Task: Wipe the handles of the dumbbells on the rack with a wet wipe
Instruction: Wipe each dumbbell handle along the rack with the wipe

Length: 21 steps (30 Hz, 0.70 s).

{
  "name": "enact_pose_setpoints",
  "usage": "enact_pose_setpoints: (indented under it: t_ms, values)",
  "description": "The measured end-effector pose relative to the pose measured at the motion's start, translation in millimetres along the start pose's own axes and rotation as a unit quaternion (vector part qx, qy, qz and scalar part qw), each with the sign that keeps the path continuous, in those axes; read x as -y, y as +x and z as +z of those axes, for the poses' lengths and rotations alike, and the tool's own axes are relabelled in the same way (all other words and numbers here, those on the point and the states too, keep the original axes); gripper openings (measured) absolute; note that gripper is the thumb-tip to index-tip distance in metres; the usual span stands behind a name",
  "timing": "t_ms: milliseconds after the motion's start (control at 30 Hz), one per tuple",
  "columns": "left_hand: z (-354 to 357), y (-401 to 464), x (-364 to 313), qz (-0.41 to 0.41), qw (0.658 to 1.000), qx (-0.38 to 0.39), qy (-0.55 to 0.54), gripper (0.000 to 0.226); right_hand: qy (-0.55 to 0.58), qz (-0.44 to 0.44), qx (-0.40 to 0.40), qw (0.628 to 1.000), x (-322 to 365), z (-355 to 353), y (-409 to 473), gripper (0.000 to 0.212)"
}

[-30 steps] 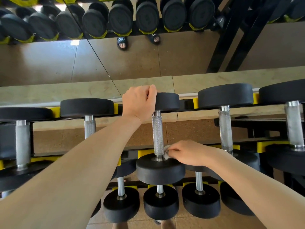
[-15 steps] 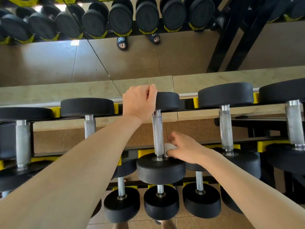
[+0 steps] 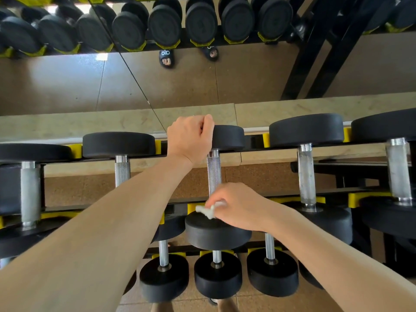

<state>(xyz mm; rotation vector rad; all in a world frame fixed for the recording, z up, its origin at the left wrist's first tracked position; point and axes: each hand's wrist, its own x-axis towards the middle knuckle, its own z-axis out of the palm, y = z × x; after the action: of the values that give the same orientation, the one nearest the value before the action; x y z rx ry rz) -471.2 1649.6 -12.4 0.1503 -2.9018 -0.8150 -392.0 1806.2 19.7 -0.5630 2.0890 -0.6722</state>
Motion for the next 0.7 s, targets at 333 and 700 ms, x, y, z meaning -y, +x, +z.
enact_pose_setpoints:
  t_ms: [333,700]
  values:
    - [1.2,-0.8,1.1,0.007,1.0,-0.003,-0.016,0.059,-0.058,0.061,0.08,0.993,-20.8,-8.6,-3.5,0.032]
    - [1.5,0.2,2.7,0.015,1.0,-0.015,-0.006,0.064,0.374,0.275,-0.169,0.869,-11.2,13.6,32.8,0.021]
